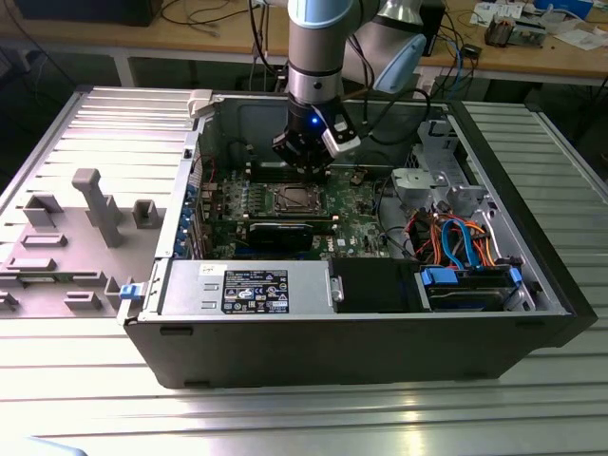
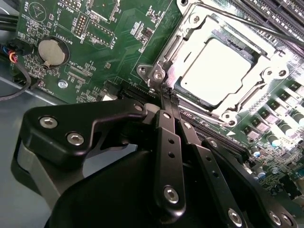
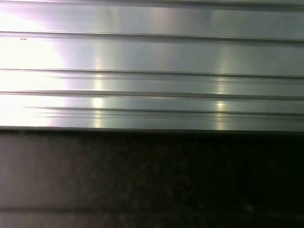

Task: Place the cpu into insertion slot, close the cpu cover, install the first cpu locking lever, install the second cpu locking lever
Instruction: 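Install the first cpu locking lever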

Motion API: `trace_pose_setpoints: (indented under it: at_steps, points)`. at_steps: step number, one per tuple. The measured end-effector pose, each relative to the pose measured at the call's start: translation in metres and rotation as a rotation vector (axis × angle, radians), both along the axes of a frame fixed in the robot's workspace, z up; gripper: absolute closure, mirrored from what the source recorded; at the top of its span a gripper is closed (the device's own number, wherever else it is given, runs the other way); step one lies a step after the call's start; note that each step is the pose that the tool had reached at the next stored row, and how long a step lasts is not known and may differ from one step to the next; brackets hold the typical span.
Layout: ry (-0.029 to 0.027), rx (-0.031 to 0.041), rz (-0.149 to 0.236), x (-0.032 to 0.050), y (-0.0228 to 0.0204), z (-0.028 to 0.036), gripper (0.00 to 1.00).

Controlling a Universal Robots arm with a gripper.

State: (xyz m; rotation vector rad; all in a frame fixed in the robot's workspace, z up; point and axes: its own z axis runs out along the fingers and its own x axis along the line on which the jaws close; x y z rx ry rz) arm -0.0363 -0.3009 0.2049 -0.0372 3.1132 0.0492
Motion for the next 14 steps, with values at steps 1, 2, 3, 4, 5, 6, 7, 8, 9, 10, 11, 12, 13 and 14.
trace_pose_setpoints:
  at_steps: [1,2,3,4,5,6,7,8,9,10,11,12,13,14]
  points:
    - [0.0003,-0.0033,0.000,0.0004,0.0000,-0.0007,0.89]
    - [0.0003,-0.0047,0.000,0.0006,0.0000,-0.0010,0.89]
    - [0.0002,-0.0062,0.000,0.0007,0.0000,-0.0013,0.89]
    - [0.0001,-0.0078,0.000,0.0008,0.0000,-0.0017,0.89]
    - [-0.0010,-0.0062,0.000,0.0010,0.0003,-0.0026,0.89]
    - [-0.0006,-0.0063,0.000,0.0011,0.0004,-0.0031,0.89]
    - [-0.0001,-0.0075,0.000,0.0010,0.0002,-0.0032,0.89]
    - [0.0003,-0.0082,0.000,0.0009,0.0000,-0.0035,0.89]
    - [0.0003,-0.0080,0.000,0.0009,0.0000,-0.0035,0.89]
    - [0.0003,-0.0074,0.000,0.0009,0.0000,-0.0035,0.89]
    - [0.0002,-0.0071,0.000,0.0009,0.0001,-0.0033,0.89]
    - [0.0001,-0.0067,0.000,0.0010,0.0003,-0.0028,0.89]
    - [0.0000,-0.0062,0.000,0.0010,0.0004,-0.0025,0.89]
    - [0.0001,-0.0059,0.000,0.0010,0.0004,-0.0022,0.89]
